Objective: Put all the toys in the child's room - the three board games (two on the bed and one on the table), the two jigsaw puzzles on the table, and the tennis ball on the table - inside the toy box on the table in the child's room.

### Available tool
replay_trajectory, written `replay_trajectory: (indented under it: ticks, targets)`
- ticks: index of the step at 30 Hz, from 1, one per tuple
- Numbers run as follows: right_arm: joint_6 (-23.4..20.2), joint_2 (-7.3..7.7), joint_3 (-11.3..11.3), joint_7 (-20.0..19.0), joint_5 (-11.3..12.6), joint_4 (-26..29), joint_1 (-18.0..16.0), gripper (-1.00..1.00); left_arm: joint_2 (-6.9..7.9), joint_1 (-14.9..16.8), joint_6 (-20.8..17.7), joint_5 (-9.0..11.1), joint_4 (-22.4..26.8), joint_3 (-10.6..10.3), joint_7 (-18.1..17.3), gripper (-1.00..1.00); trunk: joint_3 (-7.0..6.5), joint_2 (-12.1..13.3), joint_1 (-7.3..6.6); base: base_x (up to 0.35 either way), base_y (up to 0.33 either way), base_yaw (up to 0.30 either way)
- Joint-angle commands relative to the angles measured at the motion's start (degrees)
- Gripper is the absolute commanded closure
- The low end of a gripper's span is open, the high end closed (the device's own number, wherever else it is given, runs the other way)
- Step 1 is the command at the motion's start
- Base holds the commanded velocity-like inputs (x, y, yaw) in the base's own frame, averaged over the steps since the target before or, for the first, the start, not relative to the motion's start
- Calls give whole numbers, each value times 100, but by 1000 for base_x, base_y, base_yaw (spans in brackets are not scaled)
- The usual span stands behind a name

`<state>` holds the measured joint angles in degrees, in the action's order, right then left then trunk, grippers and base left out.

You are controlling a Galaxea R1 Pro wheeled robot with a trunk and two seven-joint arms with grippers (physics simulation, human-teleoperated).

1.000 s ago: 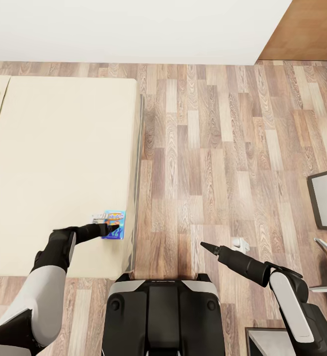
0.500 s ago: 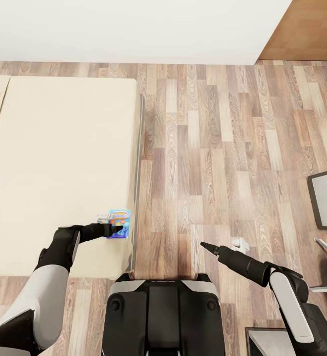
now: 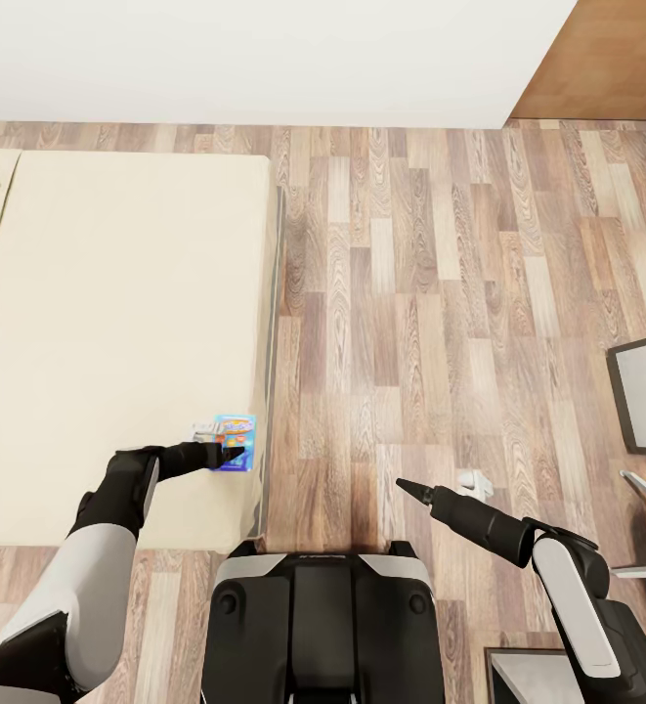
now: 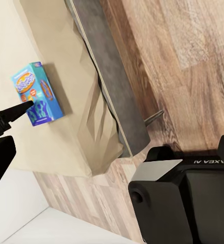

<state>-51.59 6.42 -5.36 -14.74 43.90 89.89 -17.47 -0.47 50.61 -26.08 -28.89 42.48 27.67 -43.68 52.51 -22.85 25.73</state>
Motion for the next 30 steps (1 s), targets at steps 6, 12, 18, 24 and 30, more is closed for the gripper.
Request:
replay_trajectory:
  ticks: [6, 12, 18, 24, 30]
  targets:
    - [-27, 0, -9, -46, -40, 2, -2, -100, -3, 1, -73, -38, -47, 20, -36, -100, 6, -7, 5, 0, 0, 0]
    - [-27, 2, -9, -46, -40, 2, -2, -100, 41, 1, -73, -42, -47, 27, -30, -100, 6, -7, 5, 0, 0, 0]
    - [-27, 0, -9, -46, -40, 2, -2, -100, 69, 1, -84, -47, -47, 52, 31, -100, 6, -7, 5, 0, 0, 0]
    - [-27, 0, -9, -46, -40, 2, -2, -100, 88, 1, -82, -47, -47, 55, 59, -100, 6, -7, 5, 0, 0, 0]
    - [-27, 1, -9, -46, -40, 2, -2, -100, 92, 1, -82, -47, -47, 58, 61, -100, 6, -7, 5, 0, 0, 0]
